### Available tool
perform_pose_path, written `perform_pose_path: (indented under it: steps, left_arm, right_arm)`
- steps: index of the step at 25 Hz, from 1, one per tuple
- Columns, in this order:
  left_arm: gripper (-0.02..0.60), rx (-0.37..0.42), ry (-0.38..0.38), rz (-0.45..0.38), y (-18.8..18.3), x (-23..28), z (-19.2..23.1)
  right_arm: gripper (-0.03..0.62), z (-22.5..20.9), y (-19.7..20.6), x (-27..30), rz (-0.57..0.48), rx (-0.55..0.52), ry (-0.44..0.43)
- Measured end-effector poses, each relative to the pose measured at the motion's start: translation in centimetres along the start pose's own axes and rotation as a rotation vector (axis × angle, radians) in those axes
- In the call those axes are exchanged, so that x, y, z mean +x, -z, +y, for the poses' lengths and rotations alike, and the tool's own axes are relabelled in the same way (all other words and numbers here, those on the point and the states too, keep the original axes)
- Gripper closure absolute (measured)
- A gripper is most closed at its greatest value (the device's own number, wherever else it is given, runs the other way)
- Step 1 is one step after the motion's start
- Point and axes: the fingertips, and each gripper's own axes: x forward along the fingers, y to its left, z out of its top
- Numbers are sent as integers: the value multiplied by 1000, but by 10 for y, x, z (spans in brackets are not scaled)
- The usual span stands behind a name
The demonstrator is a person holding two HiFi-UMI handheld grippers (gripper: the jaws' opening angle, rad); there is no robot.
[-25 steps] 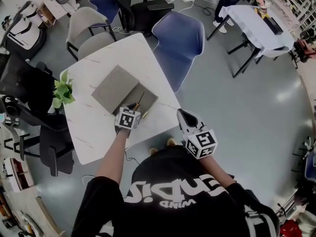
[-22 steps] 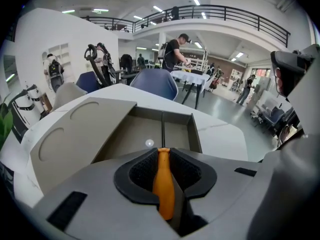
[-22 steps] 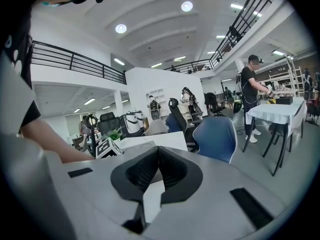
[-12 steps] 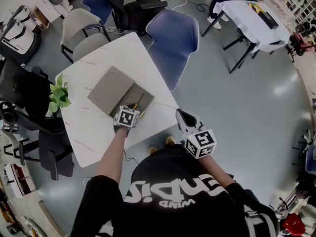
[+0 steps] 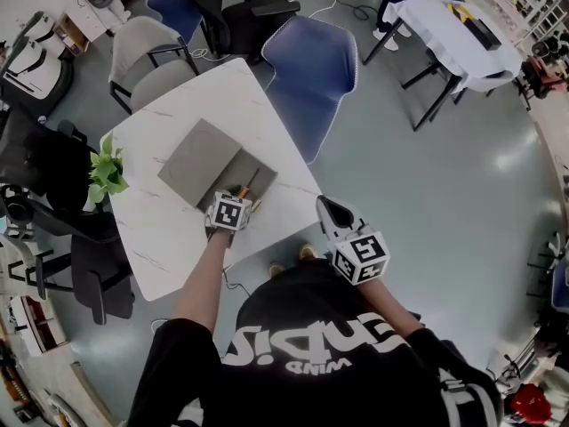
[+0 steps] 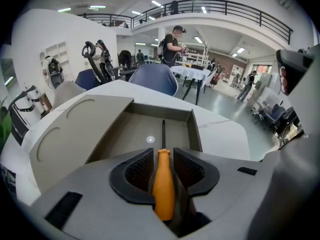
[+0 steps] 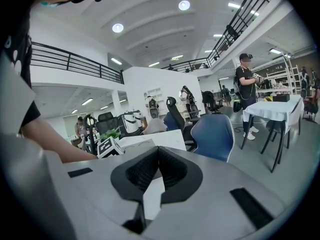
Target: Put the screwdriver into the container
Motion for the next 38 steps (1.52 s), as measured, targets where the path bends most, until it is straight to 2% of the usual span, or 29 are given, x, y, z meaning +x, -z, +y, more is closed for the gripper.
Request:
perform_pose_path:
  steps: [4, 6, 10, 19, 23, 28, 34, 38]
  left_arm:
    - [461, -35, -20, -77, -19, -23, -2]
    - [513, -71, -28, -132, -28, -38, -3]
    - [560, -109, -34, -237, -41, -70, -13]
    - [568, -213, -47, -501, -66, -163, -36]
    - [568, -240, -87, -592, -59, -201, -41]
    - [568, -327, -147, -682, -38, -228, -41]
    - [568, -303, -226, -784, -19, -245, -47]
    - [568, -312, -255, -813, -12, -253, -44]
  right_arm:
    - [582, 2, -2, 2, -2, -2, -15]
    - [580, 4, -1, 4, -1, -4, -26]
    - [580, 10, -1, 6, 2, -11, -50]
    - [581, 16, -2, 8, 9, -32, -92]
    - [582, 23, -6, 12, 4, -43, -114]
    - [580, 32, -9, 12, -6, -58, -155]
    - [581, 41, -6, 16, -12, -73, -177]
    - [582, 47, -5, 20, -14, -83, -186]
